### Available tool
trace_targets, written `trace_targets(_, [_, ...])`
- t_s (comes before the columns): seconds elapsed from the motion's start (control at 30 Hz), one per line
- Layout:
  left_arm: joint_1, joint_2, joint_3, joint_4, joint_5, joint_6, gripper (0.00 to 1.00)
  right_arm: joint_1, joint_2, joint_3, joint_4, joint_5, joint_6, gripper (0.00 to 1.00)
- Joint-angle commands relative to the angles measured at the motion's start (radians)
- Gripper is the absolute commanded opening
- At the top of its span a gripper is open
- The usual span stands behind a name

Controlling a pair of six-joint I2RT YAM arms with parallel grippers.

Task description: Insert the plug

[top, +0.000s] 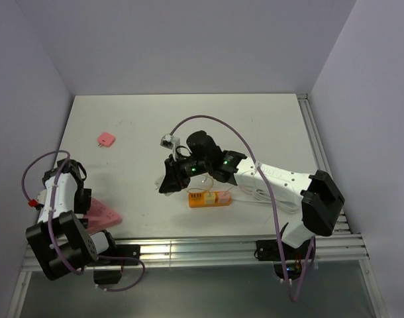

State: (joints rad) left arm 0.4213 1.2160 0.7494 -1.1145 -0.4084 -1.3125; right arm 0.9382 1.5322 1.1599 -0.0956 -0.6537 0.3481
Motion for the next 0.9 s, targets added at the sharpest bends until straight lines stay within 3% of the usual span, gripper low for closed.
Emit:
trace_targets(0.0, [0.004,-0.056,-0.048,0.034,0.077,0.002,0.88,0.028,0.037,0.090,-0.019,0.009,-0.029,0.00])
trace_targets(0.13, [0.004,-0.052,-0.048,0.080,0.115,0.056,0.75,0.040,0.069,0.147,-0.035,0.014,-0.029,0.00])
trace_targets(0.37, [-0.010,-0.064,-0.059,0.180,0.189,0.145,0.70,0.050,0.143,0.224,-0.030,0.006,-0.001,0.00])
trace_targets(0.6, [-0.140,-0.003,-0.071,0.268,0.255,0.131,0.68,0.063,0.195,0.276,-0.055,0.011,0.011,0.00])
trace_targets(0.87, [-0.225,-0.041,-0.030,0.332,0.336,0.180,0.67,0.067,0.198,0.277,-0.047,0.023,0.019,0.00])
